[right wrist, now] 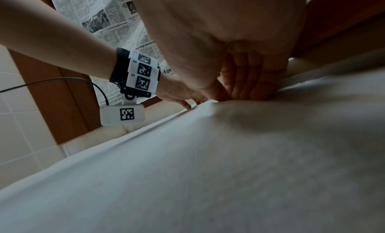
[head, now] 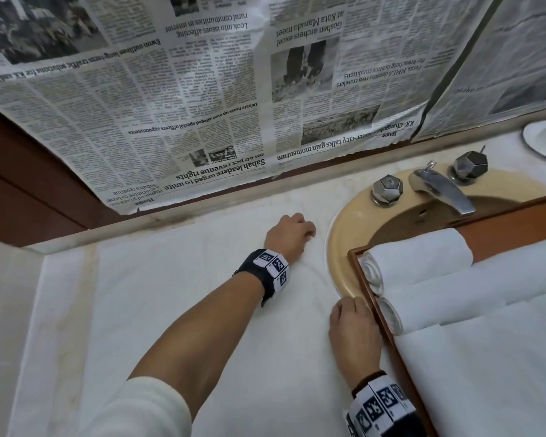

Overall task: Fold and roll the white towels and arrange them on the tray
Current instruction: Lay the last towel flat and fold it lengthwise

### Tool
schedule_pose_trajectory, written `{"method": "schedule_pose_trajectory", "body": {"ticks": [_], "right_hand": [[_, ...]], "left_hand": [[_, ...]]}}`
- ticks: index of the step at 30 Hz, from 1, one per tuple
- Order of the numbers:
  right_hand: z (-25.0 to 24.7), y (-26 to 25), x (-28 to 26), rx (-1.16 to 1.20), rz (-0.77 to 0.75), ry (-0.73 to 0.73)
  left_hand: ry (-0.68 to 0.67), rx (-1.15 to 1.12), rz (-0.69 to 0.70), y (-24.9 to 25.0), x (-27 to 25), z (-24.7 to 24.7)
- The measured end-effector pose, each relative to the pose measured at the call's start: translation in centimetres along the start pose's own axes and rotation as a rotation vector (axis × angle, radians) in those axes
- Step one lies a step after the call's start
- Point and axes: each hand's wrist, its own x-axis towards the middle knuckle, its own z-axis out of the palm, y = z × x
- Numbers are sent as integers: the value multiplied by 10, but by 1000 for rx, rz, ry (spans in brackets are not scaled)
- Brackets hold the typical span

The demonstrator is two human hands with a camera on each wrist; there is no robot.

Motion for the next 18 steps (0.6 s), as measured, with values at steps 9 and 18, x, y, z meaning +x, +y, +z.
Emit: {"method": "schedule_pose_trajectory", "body": {"ticks": [9,18], "right_hand": [[-13,-12,1,71,79,-129],[-33,-2,5,478,185,-95]], "left_hand": [[47,-178,-48,1,-10,2],[79,-169,-60,7,-5,3]]}}
